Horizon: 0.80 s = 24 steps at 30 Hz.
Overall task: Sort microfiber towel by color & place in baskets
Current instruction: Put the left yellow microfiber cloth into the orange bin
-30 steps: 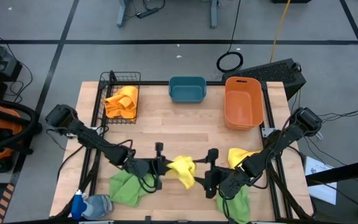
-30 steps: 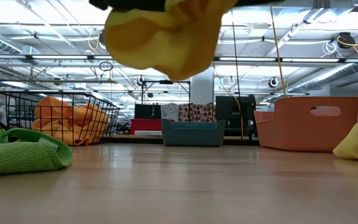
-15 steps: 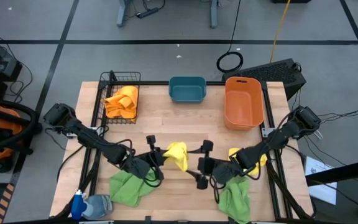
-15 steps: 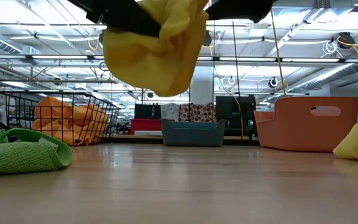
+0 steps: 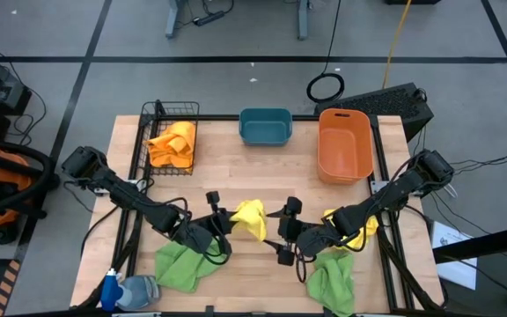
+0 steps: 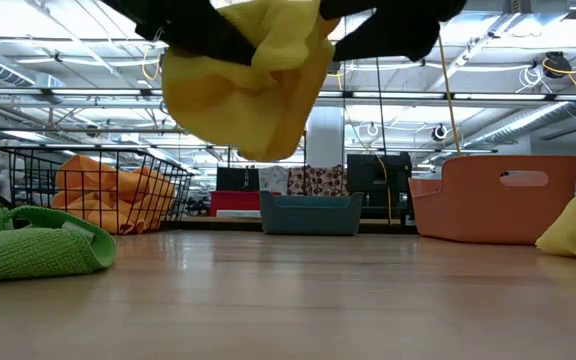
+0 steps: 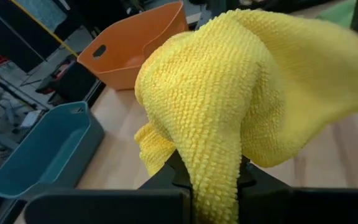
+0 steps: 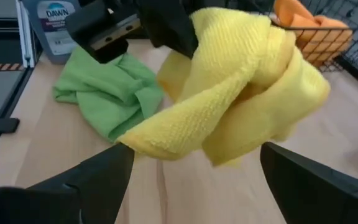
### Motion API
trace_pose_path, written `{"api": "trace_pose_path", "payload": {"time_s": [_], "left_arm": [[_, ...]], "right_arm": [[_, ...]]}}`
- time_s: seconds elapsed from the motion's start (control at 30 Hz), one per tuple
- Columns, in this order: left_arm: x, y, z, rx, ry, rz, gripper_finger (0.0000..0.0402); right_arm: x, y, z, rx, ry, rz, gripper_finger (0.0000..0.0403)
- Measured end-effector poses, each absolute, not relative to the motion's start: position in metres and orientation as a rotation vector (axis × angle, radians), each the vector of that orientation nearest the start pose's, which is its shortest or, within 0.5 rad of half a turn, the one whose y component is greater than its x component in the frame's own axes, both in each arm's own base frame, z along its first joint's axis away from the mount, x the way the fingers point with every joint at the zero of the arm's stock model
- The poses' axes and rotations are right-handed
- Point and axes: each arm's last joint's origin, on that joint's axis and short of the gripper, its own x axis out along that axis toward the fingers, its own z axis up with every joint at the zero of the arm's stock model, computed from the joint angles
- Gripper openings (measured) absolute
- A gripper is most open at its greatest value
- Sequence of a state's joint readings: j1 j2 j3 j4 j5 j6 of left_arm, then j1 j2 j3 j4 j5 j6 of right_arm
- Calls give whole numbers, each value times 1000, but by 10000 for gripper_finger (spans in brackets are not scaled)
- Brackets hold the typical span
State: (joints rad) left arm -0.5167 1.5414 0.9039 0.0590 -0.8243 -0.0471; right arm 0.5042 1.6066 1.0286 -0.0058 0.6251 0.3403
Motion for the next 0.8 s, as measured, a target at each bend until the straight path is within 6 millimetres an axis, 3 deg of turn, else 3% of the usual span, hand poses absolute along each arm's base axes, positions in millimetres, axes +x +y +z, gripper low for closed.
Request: {"api": "trace_pose_path", "payload": {"time_s": [0.27,0.57,0.8], "left_arm": [[286,-137,219,338,473,319,31],[283,-136,216,350,503,343,31],[286,-140,219,293,483,231,31]], "right_arm": [[309,152,235,56,465,-212,347],[307,165,246,27,444,-178,394],[312,157,250,-19,389,-267,398]]}}
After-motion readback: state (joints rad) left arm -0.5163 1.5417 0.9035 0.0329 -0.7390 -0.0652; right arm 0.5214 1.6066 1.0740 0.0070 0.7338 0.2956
